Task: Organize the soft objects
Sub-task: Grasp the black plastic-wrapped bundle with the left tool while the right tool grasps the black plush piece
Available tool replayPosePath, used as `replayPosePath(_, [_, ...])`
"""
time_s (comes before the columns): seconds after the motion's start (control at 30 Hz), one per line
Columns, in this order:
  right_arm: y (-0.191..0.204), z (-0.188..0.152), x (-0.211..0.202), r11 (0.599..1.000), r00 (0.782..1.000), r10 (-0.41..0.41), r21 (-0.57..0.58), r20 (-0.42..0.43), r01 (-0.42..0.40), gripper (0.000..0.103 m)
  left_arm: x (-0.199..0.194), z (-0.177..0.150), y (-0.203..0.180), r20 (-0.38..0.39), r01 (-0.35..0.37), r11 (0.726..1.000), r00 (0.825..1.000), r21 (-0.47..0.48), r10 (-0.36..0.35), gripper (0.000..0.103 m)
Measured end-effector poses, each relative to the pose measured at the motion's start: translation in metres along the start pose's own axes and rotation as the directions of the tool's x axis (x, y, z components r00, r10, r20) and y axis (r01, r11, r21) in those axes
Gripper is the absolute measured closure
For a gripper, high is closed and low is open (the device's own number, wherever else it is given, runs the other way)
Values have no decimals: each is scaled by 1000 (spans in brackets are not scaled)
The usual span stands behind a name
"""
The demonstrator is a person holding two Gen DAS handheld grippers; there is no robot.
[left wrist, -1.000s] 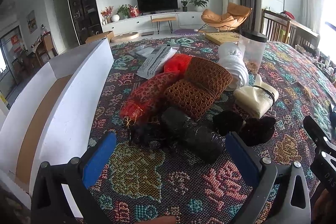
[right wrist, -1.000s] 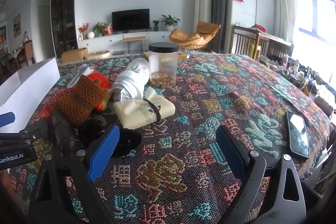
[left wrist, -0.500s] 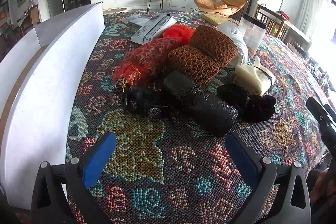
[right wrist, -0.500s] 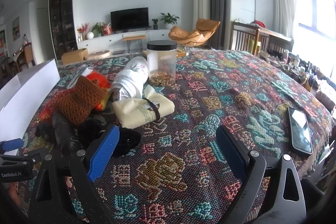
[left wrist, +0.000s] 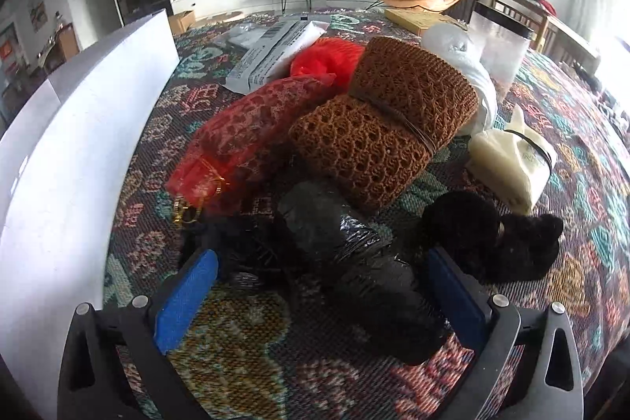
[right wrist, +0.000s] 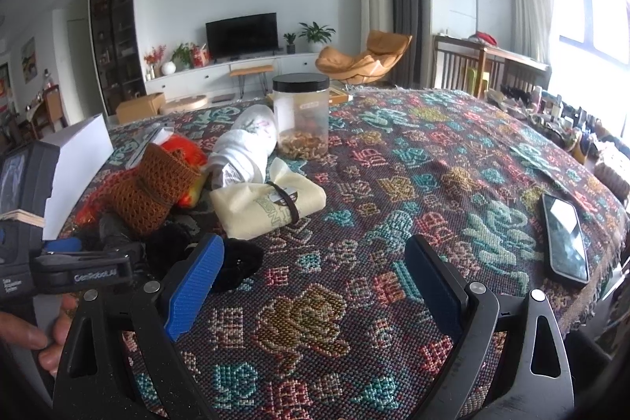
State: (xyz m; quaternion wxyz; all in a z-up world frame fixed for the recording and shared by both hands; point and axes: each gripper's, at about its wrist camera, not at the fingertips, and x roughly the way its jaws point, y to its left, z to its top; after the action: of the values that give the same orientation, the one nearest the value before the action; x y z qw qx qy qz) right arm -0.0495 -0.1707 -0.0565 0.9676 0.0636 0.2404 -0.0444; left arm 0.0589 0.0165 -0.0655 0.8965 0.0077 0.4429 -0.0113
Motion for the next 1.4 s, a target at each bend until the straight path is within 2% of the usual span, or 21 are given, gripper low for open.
replayPosePath(0.13, [1,0,3,1000,1000,18,1,-16,-18,8,-21,-8,36,-9,20,998,1000,51,-20,0])
replayPosePath(0.2, [3,-1,6,1000,999,28,0,-27,-28,8,-25,-13,49,-20,6,1000,1000,31,-5,0])
replayPosePath(0.33, [4,-1,7,1000,999,29,-6,-34,-30,8,-30,-23,57,-24,63,998,998,-25,-63,0])
replayPosePath(0.37, [4,-1,7,1000,999,30,-6,-32,-30,8,-34,-25,55,-13,75,996,997,-48,-76,0])
replayPosePath(0.43, [4,-2,7,1000,999,29,-2,-32,-29,8,-42,-23,48,22,146,987,989,-73,-145,0])
replayPosePath(0.5, [3,-1,8,1000,999,29,2,-38,-29,8,-43,-18,31,30,214,975,977,-56,-213,0])
replayPosePath(0.53, [3,-2,9,1000,999,29,5,-40,-29,8,-40,-15,20,13,225,974,974,-33,-224,0])
replayPosePath(0.63, [0,-2,8,1000,999,28,15,-39,-28,8,-16,-7,-10,-35,208,978,978,10,-208,0])
replayPosePath(0.73, [-4,-2,7,999,999,27,30,-35,-26,8,11,-6,-14,-116,186,980,974,-70,-193,1])
replayPosePath(0.8, [-6,-2,7,999,999,30,44,-36,-28,8,14,-7,-10,-124,181,978,973,-102,-193,1])
replayPosePath(0.9, [-8,-1,10,998,998,37,59,-48,-34,8,14,-9,-16,-140,179,984,974,-8,-178,0])
replayPosePath(1.0, [-9,-2,11,997,997,45,66,-59,-41,8,16,-13,-33,-173,126,977,980,169,-96,0])
replayPosePath(1.07, [-10,-2,11,997,997,48,71,-58,-43,8,17,-9,-28,-214,143,980,970,138,-112,0])
replayPosePath(1.13, [-11,-2,11,996,997,49,77,-57,-45,8,15,-2,-19,-268,132,987,958,93,-103,0])
replayPosePath(1.2, [-12,-2,10,995,997,50,85,-56,-45,8,8,4,-6,-254,181,983,952,9,-173,0])
replayPosePath(1.27, [-13,-2,12,995,997,52,91,-61,-47,8,11,7,3,-270,221,974,936,-51,-227,1])
replayPosePath(1.3, [-14,-2,13,995,996,54,92,-64,-48,8,13,7,5,-278,214,975,935,-51,-220,6])
replayPosePath(1.37, [-14,-3,14,994,996,55,93,-67,-49,8,8,9,2,-257,181,983,950,-3,-176,32])
replayPosePath(1.4, [-13,-3,13,994,996,58,94,-66,-52,8,3,10,2,-244,155,988,959,14,-147,49])
